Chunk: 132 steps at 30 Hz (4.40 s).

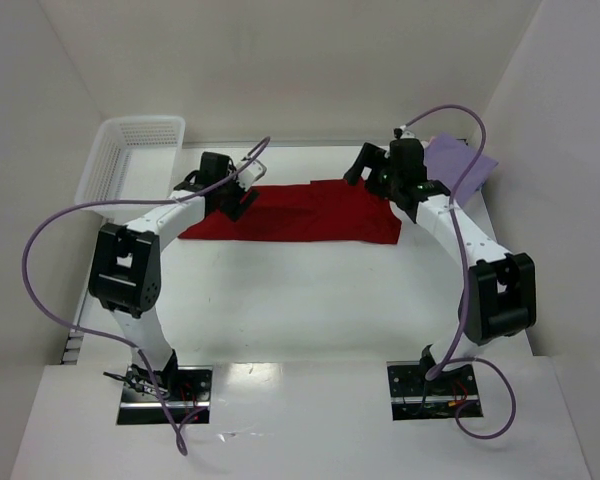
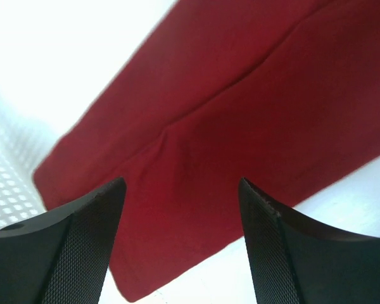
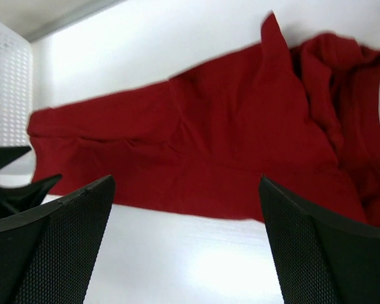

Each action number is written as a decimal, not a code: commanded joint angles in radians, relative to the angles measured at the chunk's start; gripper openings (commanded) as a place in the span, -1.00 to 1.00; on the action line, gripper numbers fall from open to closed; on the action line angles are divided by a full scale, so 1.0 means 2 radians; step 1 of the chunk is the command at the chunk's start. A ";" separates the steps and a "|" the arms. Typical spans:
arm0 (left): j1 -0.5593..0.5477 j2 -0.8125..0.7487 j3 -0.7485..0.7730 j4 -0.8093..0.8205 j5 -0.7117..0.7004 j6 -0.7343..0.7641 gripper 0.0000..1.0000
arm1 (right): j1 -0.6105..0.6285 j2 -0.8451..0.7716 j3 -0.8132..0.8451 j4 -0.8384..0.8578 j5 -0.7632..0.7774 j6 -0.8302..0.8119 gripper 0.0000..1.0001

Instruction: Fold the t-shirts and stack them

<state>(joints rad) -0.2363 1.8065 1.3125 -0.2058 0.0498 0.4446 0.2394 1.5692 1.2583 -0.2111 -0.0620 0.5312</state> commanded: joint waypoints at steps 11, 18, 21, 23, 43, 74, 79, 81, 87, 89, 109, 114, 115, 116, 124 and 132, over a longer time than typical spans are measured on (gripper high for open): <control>0.008 0.090 0.029 -0.017 -0.113 -0.004 0.61 | -0.003 -0.025 -0.032 0.004 -0.014 0.004 0.98; -0.006 0.111 0.046 -0.112 -0.115 -0.034 0.61 | -0.003 -0.004 -0.028 0.008 -0.014 0.004 0.98; -0.032 0.117 0.036 -0.148 -0.152 -0.073 0.61 | -0.003 -0.004 -0.028 0.014 -0.014 0.004 0.98; -0.044 0.117 0.031 -0.165 -0.148 -0.118 0.61 | -0.003 -0.004 -0.028 0.014 -0.014 0.004 0.98; -0.208 0.003 -0.052 -0.238 -0.045 -0.379 0.92 | -0.003 0.054 -0.042 -0.004 0.034 0.024 0.98; -0.283 -0.131 -0.148 -0.231 -0.020 -0.476 0.98 | 0.086 0.299 0.141 -0.039 0.075 0.024 0.98; -0.283 -0.160 -0.130 -0.260 -0.095 -0.499 0.98 | 0.109 0.347 0.230 -0.054 0.058 0.024 0.98; -0.283 -0.189 -0.130 -0.267 -0.138 -0.514 0.98 | 0.115 0.357 0.245 -0.054 0.053 0.024 0.98; -0.283 -0.247 -0.155 -0.233 -0.182 -0.542 0.98 | 0.131 0.384 0.285 -0.016 0.010 0.028 0.98; -0.283 -0.253 -0.166 -0.218 -0.176 -0.542 0.98 | 0.131 0.404 0.306 -0.016 -0.003 0.028 0.98; -0.278 -0.194 -0.254 -0.141 -0.235 -0.663 0.98 | 0.126 0.157 0.161 0.013 0.019 -0.014 0.98; -0.274 -0.133 -0.248 -0.127 -0.224 -0.663 0.98 | 0.126 0.072 0.074 0.024 0.032 -0.004 0.98; -0.274 -0.123 -0.243 -0.127 -0.210 -0.657 0.98 | 0.126 0.061 0.067 0.024 0.037 -0.004 0.98; -0.274 -0.105 -0.243 -0.121 -0.204 -0.657 0.98 | 0.126 0.042 0.062 0.024 0.043 -0.004 0.98; -0.274 -0.085 -0.224 -0.090 -0.148 -0.627 0.98 | 0.087 -0.021 0.006 0.014 0.049 -0.004 0.98; -0.289 -0.029 -0.163 -0.049 -0.004 -0.561 0.98 | 0.054 -0.038 -0.026 0.014 0.053 0.001 0.98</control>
<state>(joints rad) -0.7914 1.6718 0.9653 -0.4267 -0.2119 -0.7242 0.3534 1.5394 1.2171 -0.2073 0.0200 0.5304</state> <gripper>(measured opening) 0.990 0.992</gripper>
